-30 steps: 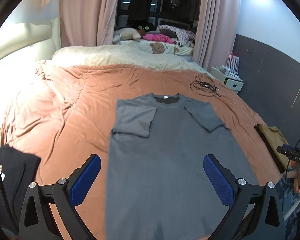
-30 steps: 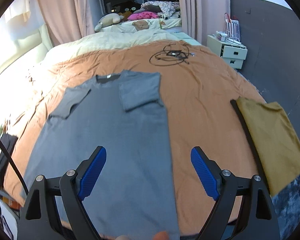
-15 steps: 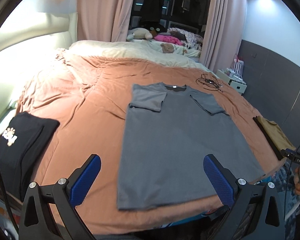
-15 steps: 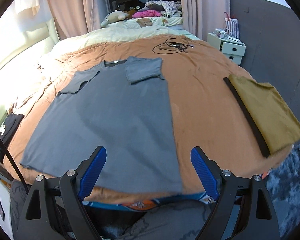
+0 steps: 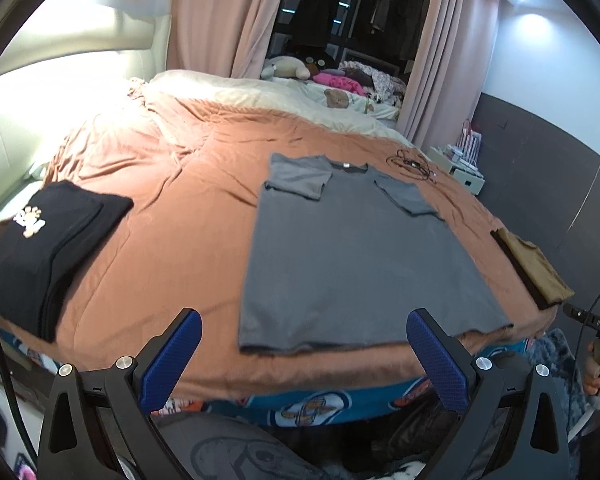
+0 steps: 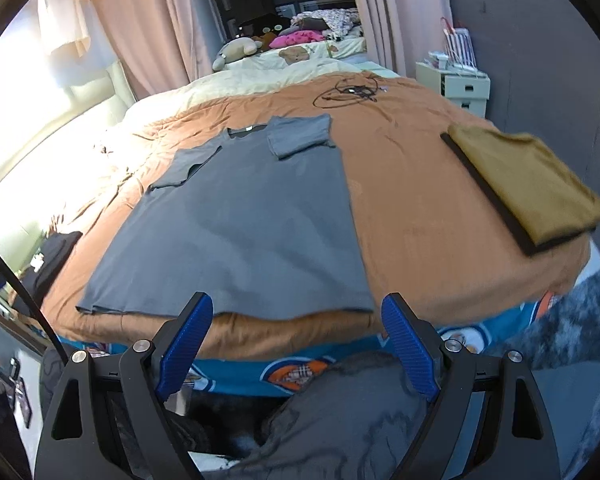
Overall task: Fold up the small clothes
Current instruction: 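Move both tools down to the hem of the grey T-shirt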
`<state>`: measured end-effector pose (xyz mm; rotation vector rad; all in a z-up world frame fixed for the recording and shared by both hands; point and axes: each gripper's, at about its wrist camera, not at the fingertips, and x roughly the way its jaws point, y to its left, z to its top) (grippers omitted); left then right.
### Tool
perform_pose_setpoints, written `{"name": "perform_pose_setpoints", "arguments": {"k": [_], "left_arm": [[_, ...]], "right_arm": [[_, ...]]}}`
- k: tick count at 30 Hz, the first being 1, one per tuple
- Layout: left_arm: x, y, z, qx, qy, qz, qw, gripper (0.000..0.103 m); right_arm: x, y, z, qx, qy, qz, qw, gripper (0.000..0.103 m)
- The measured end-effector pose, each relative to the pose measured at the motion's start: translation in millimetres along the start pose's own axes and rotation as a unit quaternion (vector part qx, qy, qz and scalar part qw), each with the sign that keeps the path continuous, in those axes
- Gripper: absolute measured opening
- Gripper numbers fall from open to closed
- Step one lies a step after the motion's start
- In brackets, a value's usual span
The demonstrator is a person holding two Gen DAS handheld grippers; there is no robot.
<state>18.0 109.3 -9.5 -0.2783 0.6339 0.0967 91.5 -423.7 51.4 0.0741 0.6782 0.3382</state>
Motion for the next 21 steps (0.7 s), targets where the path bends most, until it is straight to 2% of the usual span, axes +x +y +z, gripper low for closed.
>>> {"name": "perform_pose_setpoints", "arguments": {"k": [3,8,13,19,21], "left_arm": [[-3.6,1.2,-12.2,0.008,0.000,-0.001,1.0000,0.103],[4.1,11.6,-27.4,-0.007,0.016,-0.011,0.9998,0.100],[20.9,29.5,-38.6,-0.042,0.034,-0.014,0.9984,0.088],[46.8,54.2,-43.4,-0.084,0.048,-0.017,0.9951,0.087],[58.6,61.2,-43.7,-0.100,0.056,-0.022,0.9931,0.084]], "right_arm": [[1.2,-18.4,-11.3,0.023,0.002,0.009,1.000,0.086],[4.2,-39.3,-28.6,0.063,-0.001,0.033,0.997,0.086],[10.8,-53.3,-41.4,0.095,0.005,0.049,0.994,0.086],[26.4,-64.5,-43.6,0.125,0.019,0.063,0.990,0.086],[33.2,-69.7,-41.5,0.139,0.023,0.069,0.988,0.086]]}}
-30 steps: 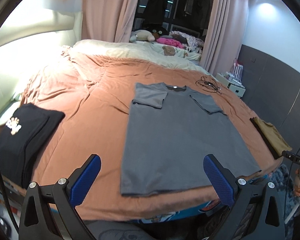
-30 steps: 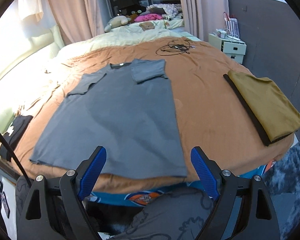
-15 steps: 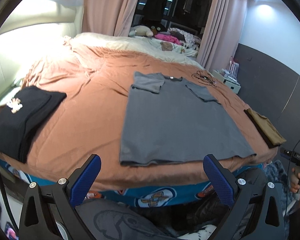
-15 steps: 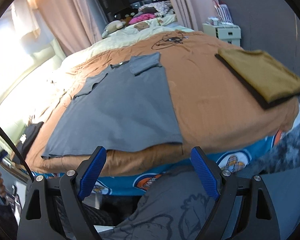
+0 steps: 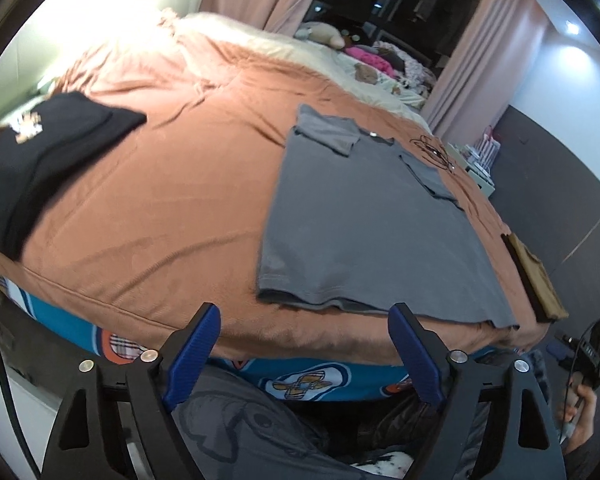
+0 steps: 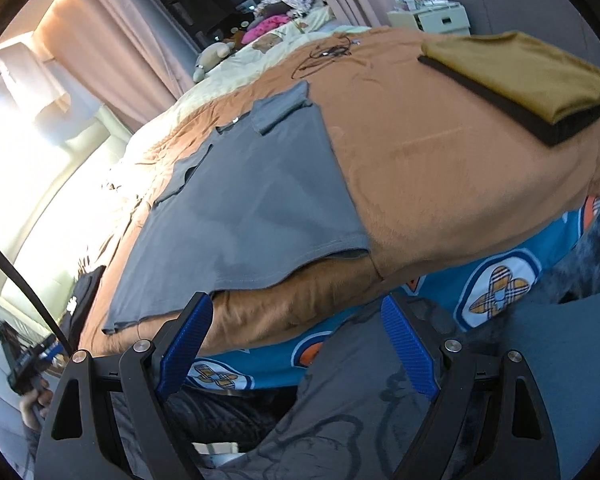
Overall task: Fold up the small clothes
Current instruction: 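Move both tools down to the hem of the grey T-shirt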
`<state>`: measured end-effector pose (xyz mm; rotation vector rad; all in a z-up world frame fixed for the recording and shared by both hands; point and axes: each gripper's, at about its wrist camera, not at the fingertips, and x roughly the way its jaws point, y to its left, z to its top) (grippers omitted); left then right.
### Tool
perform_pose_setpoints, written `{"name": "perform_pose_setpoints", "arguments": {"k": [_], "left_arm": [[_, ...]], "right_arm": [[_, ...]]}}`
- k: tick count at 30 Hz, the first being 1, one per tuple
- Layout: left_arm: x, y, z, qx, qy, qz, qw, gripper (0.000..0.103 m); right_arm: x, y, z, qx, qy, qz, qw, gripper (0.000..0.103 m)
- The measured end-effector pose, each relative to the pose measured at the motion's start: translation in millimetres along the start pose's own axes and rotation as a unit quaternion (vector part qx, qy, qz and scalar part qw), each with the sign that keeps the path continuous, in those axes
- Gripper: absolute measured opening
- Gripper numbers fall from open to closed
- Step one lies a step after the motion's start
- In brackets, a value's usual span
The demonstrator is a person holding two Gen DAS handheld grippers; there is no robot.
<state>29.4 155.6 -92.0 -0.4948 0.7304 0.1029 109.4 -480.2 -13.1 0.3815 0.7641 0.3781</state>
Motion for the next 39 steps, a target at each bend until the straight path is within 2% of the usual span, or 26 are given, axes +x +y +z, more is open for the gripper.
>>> {"name": "perform_pose_setpoints", "arguments": {"k": [4,6,13,23,28,31,36,38,39], "left_arm": [[23.0,12.5,6.7,-0.025,0.012,-0.010,0.9996,0.083],[34.3,17.0,11.8,-0.034,0.016,-0.014,0.9992,0.083],[75.6,25.4,26.6,-0.048,0.043,-0.010,0.9978,0.081],[99.4,39.4,28.8,-0.080,0.067,-0.021,0.9943,0.081],[103.3,40.8,24.4,-0.089,0.076,-0.026,0.9928,0.081],[101.8,43.1,23.8,-0.098,0.074,-0.032,0.9919,0.081],[94.5,52.9,23.3,-0.142,0.068,-0.055,0.9860,0.076],[92.0,57.5,22.9,-0.163,0.068,-0.063,0.9823,0.074],[91.5,59.6,22.3,-0.173,0.069,-0.068,0.9802,0.073]], "right_arm": [[12.3,-10.9,5.6,0.026,0.004,0.018,0.999,0.085],[19.9,-19.9,8.7,0.043,0.006,0.026,0.999,0.081],[58.2,-61.8,24.1,0.112,0.024,0.065,0.991,0.076],[101.5,-84.7,21.0,0.201,0.048,0.157,0.966,0.072],[113.6,-91.0,20.8,0.250,0.040,0.214,0.944,0.066],[119.9,-93.0,23.3,0.264,0.035,0.209,0.941,0.065],[121.5,-104.9,31.0,0.292,0.005,0.181,0.939,0.045],[121.2,-103.2,34.9,0.286,-0.003,0.170,0.943,0.031],[120.5,-100.9,36.9,0.281,-0.006,0.163,0.946,0.017]]}}
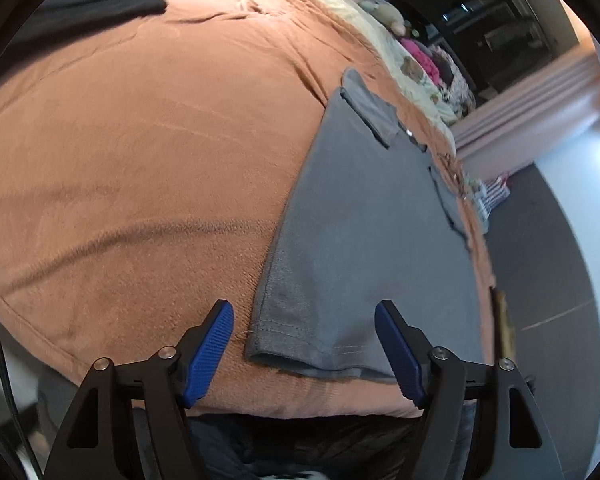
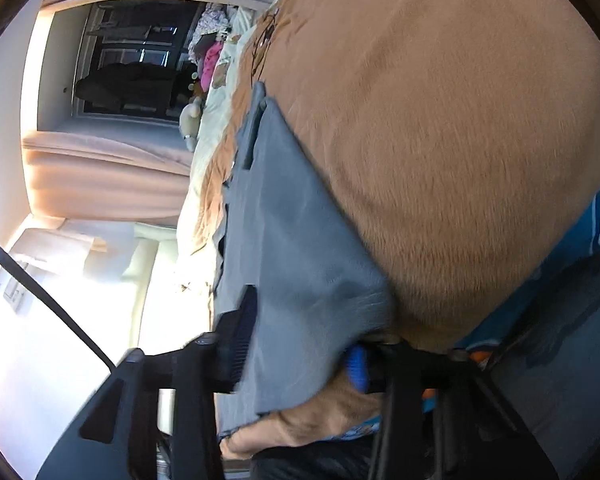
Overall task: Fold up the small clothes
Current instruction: 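Move both tools down to the hem of the grey T-shirt, then close the right tool on the hem while the left tool closes on the hem, then lift the gripped hem with both tools toward the collar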
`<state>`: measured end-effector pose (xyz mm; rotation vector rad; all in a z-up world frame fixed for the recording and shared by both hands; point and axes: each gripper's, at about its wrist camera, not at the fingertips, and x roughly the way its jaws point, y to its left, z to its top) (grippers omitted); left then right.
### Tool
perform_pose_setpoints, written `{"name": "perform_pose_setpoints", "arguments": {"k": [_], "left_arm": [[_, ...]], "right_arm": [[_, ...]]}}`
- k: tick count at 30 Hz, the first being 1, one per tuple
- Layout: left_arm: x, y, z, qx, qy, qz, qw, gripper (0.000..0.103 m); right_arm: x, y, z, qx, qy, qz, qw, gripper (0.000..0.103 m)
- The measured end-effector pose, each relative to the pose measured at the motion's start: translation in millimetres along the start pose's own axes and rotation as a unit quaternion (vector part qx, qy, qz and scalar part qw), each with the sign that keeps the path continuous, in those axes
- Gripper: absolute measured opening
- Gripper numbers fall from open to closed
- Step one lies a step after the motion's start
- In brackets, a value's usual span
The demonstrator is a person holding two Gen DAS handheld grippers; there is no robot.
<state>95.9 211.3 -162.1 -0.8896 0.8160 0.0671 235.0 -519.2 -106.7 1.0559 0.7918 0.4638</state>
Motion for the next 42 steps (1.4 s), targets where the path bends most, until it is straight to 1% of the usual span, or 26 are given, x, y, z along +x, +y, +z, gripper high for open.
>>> {"name": "perform_pose_setpoints", "arguments": {"k": [1,3,4,6,8,11,14,15,19,20,22,23,25,26,27,28,31,33,35,37,39,42], "left_arm": [[0.2,2.1,-0.5,-0.010,0.002,-0.004,0.9999,0.071],[2.1,5.5,-2.6,-0.026,0.008,-0.003,0.9996,0.068],[3.0,8.6,-4.7,-0.035,0.011,0.000,0.9993,0.066],[1.8,10.9,-6.9,-0.042,0.008,-0.003,0.9991,0.066],[1.1,11.4,-9.5,-0.050,0.008,-0.007,0.9987,0.066],[5.1,10.2,-11.7,-0.065,0.017,-0.029,0.9973,0.066],[6.1,6.4,-11.8,-0.075,0.004,-0.056,0.9956,0.066],[6.9,5.4,-10.9,-0.078,0.000,-0.066,0.9947,0.066],[13.5,-1.1,-10.0,-0.082,-0.008,-0.070,0.9941,0.064],[16.1,-2.4,-9.4,-0.083,-0.007,-0.068,0.9942,0.062],[22.0,-4.9,-8.8,-0.086,-0.007,-0.059,0.9946,0.053],[23.8,-5.4,-7.6,-0.087,-0.011,-0.050,0.9949,0.051],[25.6,-3.8,-5.2,-0.089,-0.017,-0.037,0.9952,0.042],[26.4,-2.5,-4.0,-0.095,-0.020,-0.029,0.9949,0.040],[28.1,-2.1,-3.3,-0.100,-0.022,-0.024,0.9945,0.034],[27.6,-0.6,-2.8,-0.105,-0.025,-0.016,0.9941,0.026],[29.2,1.4,-1.1,-0.105,-0.025,0.000,0.9942,0.010],[27.9,4.2,-1.5,-0.107,-0.027,0.003,0.9939,0.005],[23.8,7.8,-1.3,-0.111,-0.033,0.008,0.9932,0.004],[20.4,8.8,-0.9,-0.110,-0.037,0.009,0.9932,0.003],[16.3,7.9,0.1,-0.106,-0.040,0.011,0.9935,0.003],[10.2,5.7,4.2,-0.104,-0.047,0.010,0.9934,0.003]], "right_arm": [[-0.9,3.7,1.9,-0.007,-0.003,-0.009,1.000,0.008],[-3.6,10.0,1.5,-0.016,-0.017,-0.026,0.999,0.001],[-5.2,14.5,1.3,-0.021,-0.027,-0.029,0.999,0.001],[-11.4,18.9,1.5,-0.026,-0.040,-0.032,0.998,0.001],[-14.1,21.2,0.4,-0.025,-0.045,-0.033,0.998,0.000],[-11.9,22.8,-6.5,-0.029,-0.050,-0.041,0.997,0.000],[-7.3,27.3,-17.3,-0.031,-0.054,-0.041,0.997,0.000],[-7.6,22.3,-17.5,-0.032,-0.053,-0.043,0.997,0.000],[-7.1,23.6,-22.3,-0.035,-0.049,-0.047,0.997,0.000],[-11.3,22.5,-19.1,-0.035,-0.049,-0.047,0.997,0.000],[-10.1,24.6,-18.7,-0.036,-0.048,-0.047,0.997,0.000],[-8.9,25.8,-17.0,-0.038,-0.047,-0.047,0.997,0.000],[-6.3,29.2,-16.1,-0.044,-0.045,-0.051,0.997,0.000],[-3.6,31.4,-14.7,-0.046,-0.044,-0.053,0.997,0.000],[-1.3,33.0,-13.3,-0.047,-0.041,-0.054,0.997,0.000],[0.4,33.3,-12.4,-0.048,-0.039,-0.055,0.997,0.001],[6.9,33.7,-7.1,-0.051,-0.033,-0.065,0.996,0.001],[12.5,36.4,-4.0,-0.054,-0.025,-0.071,0.996,0.001],[19.6,36.0,-1.1,-0.047,-0.011,-0.080,0.996,0.002],[27.0,34.7,1.6,-0.034,0.003,-0.077,0.996,0.004],[31.2,35.7,4.4,-0.031,0.007,-0.076,0.997,0.006],[33.1,36.4,10.9,-0.027,0.006,-0.073,0.997,0.007]]}}
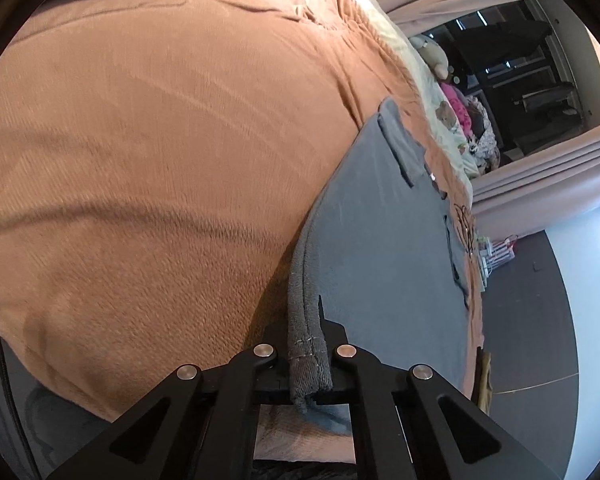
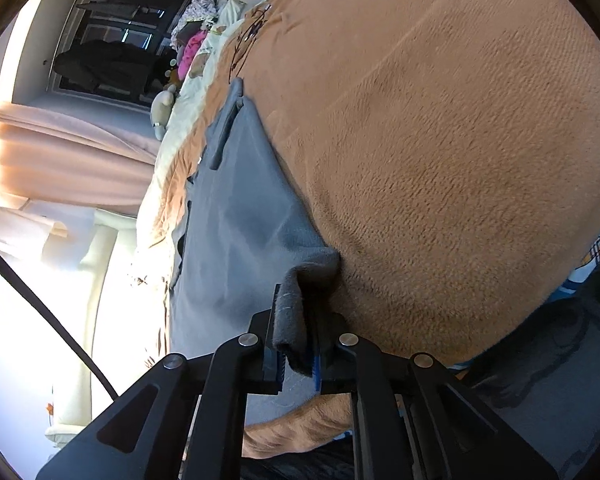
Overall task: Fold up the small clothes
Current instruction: 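Lift the gripped hem with both tools toward the collar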
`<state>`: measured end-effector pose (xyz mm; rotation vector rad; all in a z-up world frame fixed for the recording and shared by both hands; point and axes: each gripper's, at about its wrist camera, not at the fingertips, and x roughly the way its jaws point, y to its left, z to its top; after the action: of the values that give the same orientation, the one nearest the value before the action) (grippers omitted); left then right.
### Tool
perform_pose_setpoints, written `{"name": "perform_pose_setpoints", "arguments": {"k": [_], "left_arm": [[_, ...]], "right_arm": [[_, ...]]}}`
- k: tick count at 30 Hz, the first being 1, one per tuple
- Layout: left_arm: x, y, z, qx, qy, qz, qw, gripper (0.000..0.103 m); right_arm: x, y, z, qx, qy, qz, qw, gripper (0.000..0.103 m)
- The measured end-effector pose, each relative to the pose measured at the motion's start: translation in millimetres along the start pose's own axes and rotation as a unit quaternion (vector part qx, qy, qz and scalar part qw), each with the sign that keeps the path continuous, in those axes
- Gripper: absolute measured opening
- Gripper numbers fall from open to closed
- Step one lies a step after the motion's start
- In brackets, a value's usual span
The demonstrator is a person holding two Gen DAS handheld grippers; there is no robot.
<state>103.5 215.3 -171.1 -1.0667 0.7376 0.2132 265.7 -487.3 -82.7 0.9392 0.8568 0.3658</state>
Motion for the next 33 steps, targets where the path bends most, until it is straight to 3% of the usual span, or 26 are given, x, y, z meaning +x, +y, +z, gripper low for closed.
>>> {"name": "perform_pose_setpoints", "arguments": {"k": [5,6,7,9,17,18,20,22,25,33], "left_arm": [[-11.3,-5.8,7.0,0.003,-0.009,-0.013,0.9999,0.003],[-12.3,-6.6,7.5,0.004,-0.009,-0.013,0.9999,0.003],[-13.3,-6.5,8.1,0.004,-0.009,-0.014,0.9998,0.003],[-13.0,-7.5,7.1,0.004,-0.008,-0.016,0.9998,0.003],[-14.7,-10.6,6.2,0.009,-0.009,-0.018,0.9998,0.003],[-14.9,-11.3,6.9,0.009,-0.009,-0.019,0.9997,0.003],[-17.6,-11.9,9.5,0.009,-0.010,-0.022,0.9997,0.002],[-21.9,-12.4,12.3,0.011,-0.013,-0.027,0.9995,0.002],[-31.7,-19.2,16.3,0.014,-0.016,-0.040,0.9990,0.002],[-73.9,-44.9,21.0,0.031,-0.040,-0.073,0.9960,0.002]], "right_arm": [[0.1,-6.9,1.6,0.016,0.003,0.011,1.000,0.009],[-1.3,-7.9,0.6,0.017,0.003,0.015,1.000,0.016],[-2.8,-9.8,-0.2,0.018,0.002,0.018,1.000,0.033],[-5.8,-12.6,-4.6,0.016,-0.005,0.037,0.999,0.051],[0.3,-18.6,-4.8,0.020,-0.020,0.047,0.999,0.053],[1.9,-19.4,-7.2,0.020,-0.022,0.048,0.998,0.051],[0.7,-19.8,-7.4,0.019,-0.031,0.046,0.998,0.034],[-3.8,-17.6,-8.7,0.014,-0.035,0.042,0.998,0.009],[-15.0,-14.1,-14.1,0.003,-0.044,0.022,0.999,0.002],[-44.4,15.1,-27.1,-0.019,-0.055,0.037,0.998,0.001]]}}
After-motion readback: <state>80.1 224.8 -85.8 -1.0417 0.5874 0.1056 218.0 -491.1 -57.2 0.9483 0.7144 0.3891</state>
